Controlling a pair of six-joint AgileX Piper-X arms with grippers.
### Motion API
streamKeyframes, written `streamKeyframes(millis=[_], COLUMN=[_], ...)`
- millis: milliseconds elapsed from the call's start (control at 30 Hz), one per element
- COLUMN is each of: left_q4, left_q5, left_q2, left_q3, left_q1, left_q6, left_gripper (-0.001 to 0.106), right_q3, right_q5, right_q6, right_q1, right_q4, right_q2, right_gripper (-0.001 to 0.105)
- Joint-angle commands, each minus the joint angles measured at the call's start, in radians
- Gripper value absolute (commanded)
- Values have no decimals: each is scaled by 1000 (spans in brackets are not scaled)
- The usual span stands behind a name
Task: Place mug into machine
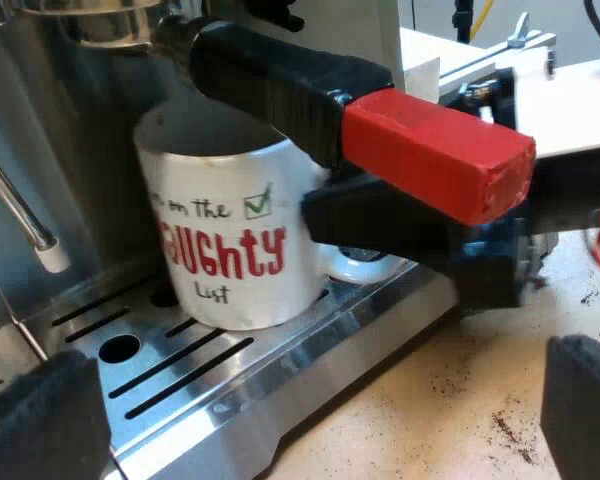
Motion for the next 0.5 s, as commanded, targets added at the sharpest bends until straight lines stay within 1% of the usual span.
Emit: streamKeyframes(millis=[33, 233, 500], left_q4=[-20, -30, -32], left_q5=[1, 1, 1], left_q2=[-4, -4, -4], left_q3=[-3, -3, -3], left_q1=[-6, -6, -6], left_q6=[-11, -11, -11], left_gripper=[89, 89, 89], right_q3=[-41, -92, -116], right_q5=[30, 30, 30], right_q6=[-13, -10, -10], right_q1=[0, 0, 0], right_q4=[-20, -16, -15], right_q2=[21, 63, 78], right_gripper=[35, 35, 35])
